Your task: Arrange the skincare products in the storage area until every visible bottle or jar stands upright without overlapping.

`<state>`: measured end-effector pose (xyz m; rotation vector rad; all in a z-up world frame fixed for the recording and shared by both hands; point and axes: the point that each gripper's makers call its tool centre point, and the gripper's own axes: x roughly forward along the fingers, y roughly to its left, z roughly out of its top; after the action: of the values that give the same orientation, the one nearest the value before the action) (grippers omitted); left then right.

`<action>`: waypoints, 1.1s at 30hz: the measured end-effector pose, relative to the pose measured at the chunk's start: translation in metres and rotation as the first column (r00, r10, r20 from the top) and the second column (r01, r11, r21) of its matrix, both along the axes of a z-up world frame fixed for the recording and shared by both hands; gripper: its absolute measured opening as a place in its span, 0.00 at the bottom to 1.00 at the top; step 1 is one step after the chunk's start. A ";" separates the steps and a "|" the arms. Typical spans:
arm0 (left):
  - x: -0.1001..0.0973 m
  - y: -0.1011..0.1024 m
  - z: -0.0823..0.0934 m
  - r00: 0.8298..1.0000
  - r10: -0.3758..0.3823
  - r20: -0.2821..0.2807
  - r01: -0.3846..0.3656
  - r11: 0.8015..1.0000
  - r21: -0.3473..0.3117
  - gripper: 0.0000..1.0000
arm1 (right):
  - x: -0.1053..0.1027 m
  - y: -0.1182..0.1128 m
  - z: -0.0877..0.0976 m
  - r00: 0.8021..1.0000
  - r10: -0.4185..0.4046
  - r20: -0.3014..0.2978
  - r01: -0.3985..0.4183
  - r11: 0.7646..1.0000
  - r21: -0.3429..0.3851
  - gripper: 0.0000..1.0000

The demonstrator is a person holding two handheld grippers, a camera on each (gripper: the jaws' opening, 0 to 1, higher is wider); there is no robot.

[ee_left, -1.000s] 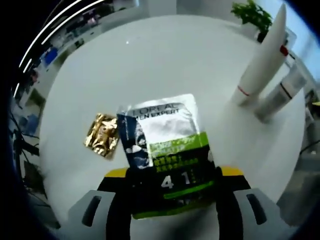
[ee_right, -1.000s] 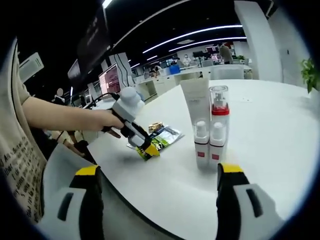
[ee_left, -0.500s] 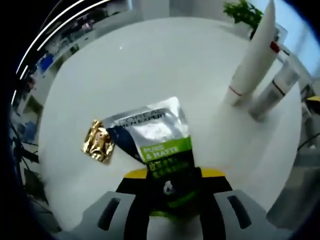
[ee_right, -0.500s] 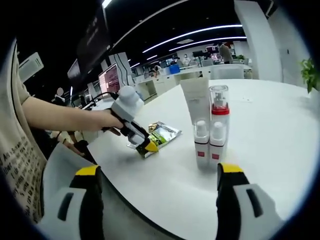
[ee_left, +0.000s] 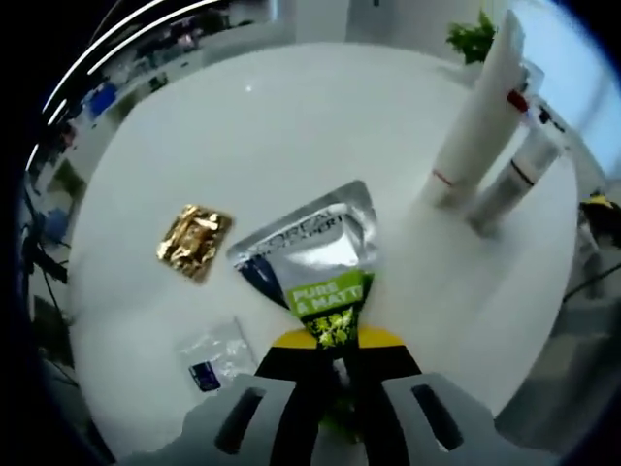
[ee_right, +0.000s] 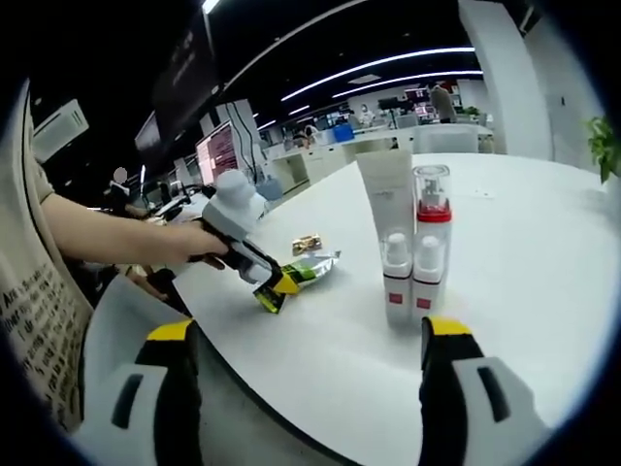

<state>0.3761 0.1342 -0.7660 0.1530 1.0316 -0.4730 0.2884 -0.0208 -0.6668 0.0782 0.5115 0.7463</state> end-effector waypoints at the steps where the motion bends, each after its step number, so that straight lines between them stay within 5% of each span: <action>1: -0.001 -0.001 0.002 1.000 0.002 0.002 -0.002 1.000 -0.008 0.05 | 0.000 0.000 0.000 1.000 0.002 -0.001 -0.002 1.000 -0.001 0.95; 14: -0.008 -0.013 0.035 0.997 0.016 0.076 -0.008 0.995 -0.104 0.05 | -0.002 0.004 0.000 1.000 0.023 0.008 -0.023 1.000 -0.014 0.94; 16: -0.010 -0.021 0.044 0.995 0.001 0.103 0.016 0.986 -0.166 0.05 | -0.003 0.005 0.000 1.000 0.030 0.009 -0.030 0.999 -0.017 0.94; 33: -0.042 -0.015 0.070 0.988 0.024 0.150 0.011 0.974 -0.228 0.06 | -0.003 0.002 0.003 0.999 0.035 0.035 -0.034 0.999 -0.012 0.94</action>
<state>0.3337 0.1189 -0.6959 -0.0196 0.8216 -0.5621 0.2857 -0.0186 -0.6641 0.0456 0.4845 0.7771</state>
